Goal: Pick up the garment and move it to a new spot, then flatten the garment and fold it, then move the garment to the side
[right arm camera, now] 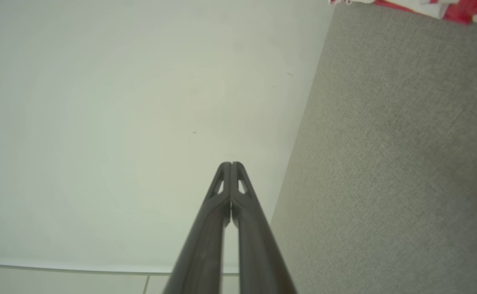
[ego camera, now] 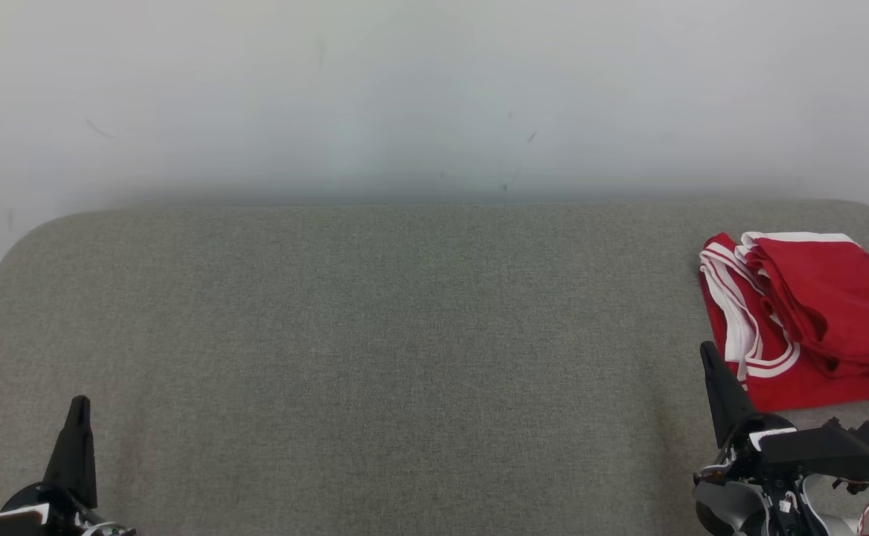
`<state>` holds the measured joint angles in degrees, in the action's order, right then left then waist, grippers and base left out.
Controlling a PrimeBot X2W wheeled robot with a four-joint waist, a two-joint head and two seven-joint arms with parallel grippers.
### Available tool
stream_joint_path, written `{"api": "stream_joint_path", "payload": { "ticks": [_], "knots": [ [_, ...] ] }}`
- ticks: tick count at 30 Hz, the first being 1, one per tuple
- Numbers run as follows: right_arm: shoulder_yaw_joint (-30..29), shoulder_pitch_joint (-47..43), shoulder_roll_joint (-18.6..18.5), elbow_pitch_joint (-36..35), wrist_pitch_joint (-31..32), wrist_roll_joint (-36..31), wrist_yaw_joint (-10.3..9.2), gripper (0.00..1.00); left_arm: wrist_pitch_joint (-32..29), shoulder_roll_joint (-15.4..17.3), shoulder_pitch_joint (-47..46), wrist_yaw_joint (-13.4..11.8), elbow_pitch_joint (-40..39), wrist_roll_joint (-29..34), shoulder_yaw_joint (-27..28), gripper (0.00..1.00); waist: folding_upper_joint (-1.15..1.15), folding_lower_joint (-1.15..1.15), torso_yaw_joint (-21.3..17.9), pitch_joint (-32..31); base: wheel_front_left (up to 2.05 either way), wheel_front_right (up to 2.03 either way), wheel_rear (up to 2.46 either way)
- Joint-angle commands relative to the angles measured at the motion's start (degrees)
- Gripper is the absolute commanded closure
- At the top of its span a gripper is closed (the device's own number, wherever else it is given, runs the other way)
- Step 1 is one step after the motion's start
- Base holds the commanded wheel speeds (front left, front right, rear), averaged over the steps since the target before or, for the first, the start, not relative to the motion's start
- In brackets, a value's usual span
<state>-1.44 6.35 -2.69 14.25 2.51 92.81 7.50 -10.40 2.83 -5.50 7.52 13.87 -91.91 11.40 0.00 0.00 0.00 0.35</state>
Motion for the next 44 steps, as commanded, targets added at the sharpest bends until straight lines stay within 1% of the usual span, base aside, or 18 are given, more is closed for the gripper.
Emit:
{"api": "stream_joint_path", "payload": {
  "ticks": [1,44],
  "knots": [
    [-0.05,0.30,-0.36,-0.17,0.05,0.28,-0.02,1.00,-0.15,0.11,-0.57,0.09,0.07,-0.20,0.28,1.00,0.00,0.00,0.00,0.00,0.00,0.00,0.00],
    [-0.04,0.30,-0.36,-0.17,0.05,0.29,-0.02,1.00,-0.21,0.06,-0.59,0.09,0.06,-0.09,0.35,1.00,0.00,0.00,0.00,0.00,0.00,0.00,0.00]
  ]
}}
